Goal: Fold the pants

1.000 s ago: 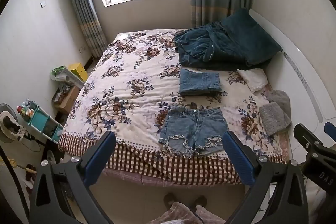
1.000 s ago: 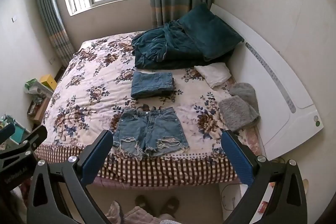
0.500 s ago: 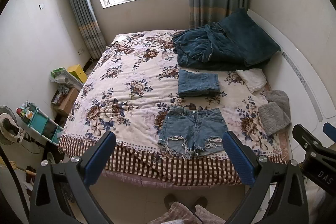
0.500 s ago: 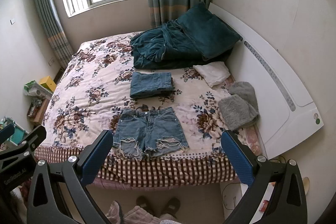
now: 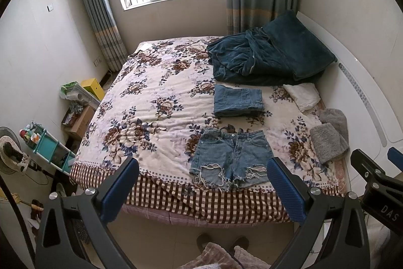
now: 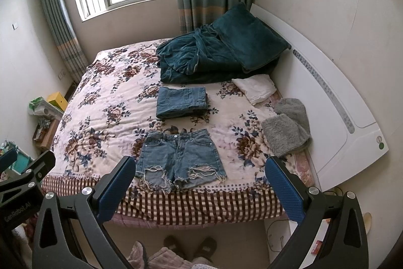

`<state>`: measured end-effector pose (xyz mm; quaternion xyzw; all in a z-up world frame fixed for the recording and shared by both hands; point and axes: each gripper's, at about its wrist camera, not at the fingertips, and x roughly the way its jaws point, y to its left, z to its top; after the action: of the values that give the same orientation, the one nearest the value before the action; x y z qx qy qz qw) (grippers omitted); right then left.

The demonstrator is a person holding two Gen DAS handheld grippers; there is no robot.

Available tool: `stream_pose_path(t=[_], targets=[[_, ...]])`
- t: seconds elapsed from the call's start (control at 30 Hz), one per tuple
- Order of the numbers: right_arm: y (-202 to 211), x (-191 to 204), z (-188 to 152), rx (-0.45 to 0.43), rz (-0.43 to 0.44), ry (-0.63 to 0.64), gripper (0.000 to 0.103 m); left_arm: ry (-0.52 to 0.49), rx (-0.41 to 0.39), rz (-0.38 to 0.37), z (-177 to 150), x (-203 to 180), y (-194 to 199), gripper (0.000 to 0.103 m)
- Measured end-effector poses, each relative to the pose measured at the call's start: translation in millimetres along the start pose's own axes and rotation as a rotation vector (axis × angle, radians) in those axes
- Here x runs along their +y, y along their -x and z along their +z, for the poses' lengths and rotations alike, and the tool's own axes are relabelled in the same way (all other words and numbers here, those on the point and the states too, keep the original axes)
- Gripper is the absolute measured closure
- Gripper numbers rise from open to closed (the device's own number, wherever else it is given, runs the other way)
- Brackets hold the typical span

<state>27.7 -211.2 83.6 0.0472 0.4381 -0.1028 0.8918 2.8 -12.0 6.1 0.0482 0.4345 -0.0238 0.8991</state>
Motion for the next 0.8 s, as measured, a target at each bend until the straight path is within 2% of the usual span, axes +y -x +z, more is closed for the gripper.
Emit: stream_pose_path(t=[0.4,0.67,0.8], targets=[[-0.7,-3.7,1.8,0.001,-0.001,0.0,0.0,-0.002,0.0,-0.002,-0.9,1.4,-0.1,0.0],[1.5,-3.5,2.1,0.003,-0.003,-0.004,0.0,-0.004,0.006,-0.006,14.1,-6.7,-0.5,0.0],[1.6,-3.8,2.4,0.001,-0.003,-0.004,0.0,-0.002,0.001,-0.008,11.7,-2.9,0.7,0.0]])
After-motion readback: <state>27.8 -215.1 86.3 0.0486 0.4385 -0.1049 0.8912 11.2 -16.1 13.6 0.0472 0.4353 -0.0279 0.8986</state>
